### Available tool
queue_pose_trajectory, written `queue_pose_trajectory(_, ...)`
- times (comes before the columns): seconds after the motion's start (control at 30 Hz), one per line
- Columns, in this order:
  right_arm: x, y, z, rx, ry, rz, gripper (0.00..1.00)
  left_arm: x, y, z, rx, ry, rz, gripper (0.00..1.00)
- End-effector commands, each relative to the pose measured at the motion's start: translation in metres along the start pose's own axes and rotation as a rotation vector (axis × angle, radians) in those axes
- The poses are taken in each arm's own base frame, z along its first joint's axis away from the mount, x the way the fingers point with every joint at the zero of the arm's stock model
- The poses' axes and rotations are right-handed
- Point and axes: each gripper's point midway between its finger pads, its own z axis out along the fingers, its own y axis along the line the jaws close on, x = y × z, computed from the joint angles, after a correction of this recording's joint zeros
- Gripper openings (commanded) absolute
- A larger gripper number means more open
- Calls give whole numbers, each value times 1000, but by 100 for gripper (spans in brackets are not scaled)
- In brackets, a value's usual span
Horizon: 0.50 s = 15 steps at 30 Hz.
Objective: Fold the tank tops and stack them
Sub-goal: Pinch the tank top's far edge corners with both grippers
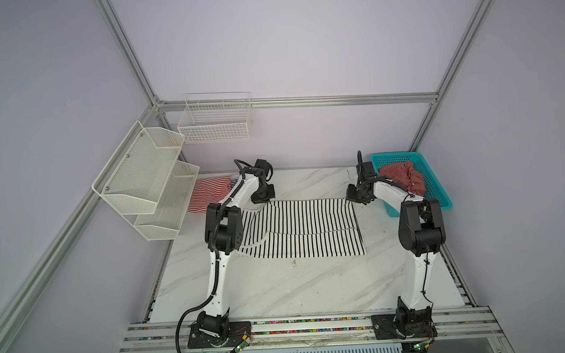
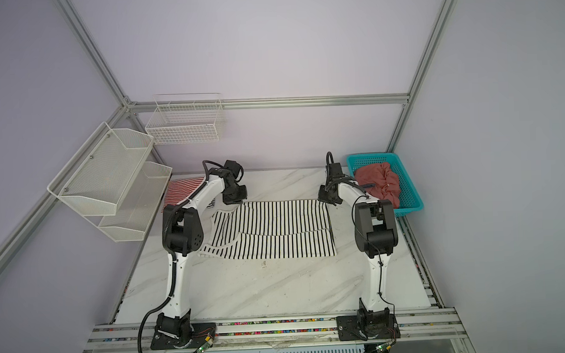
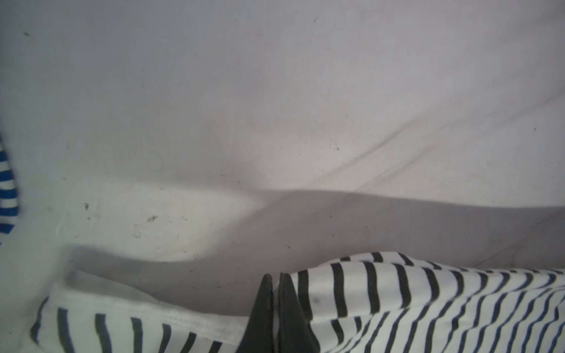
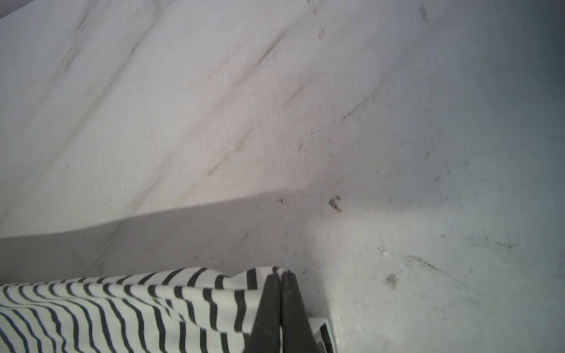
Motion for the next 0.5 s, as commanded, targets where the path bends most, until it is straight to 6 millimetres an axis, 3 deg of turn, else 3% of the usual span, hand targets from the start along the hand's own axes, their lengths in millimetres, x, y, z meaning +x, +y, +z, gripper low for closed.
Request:
queue_pose_trajectory(0.0, -2, -4, -17, 6, -38, -11, 0, -2, 3, -25, 3, -47, 20, 0)
queue_pose_trajectory(0.47, 38, -13, -49, -9, -40, 8, 0, 44, 10, -27, -44, 0, 29, 0)
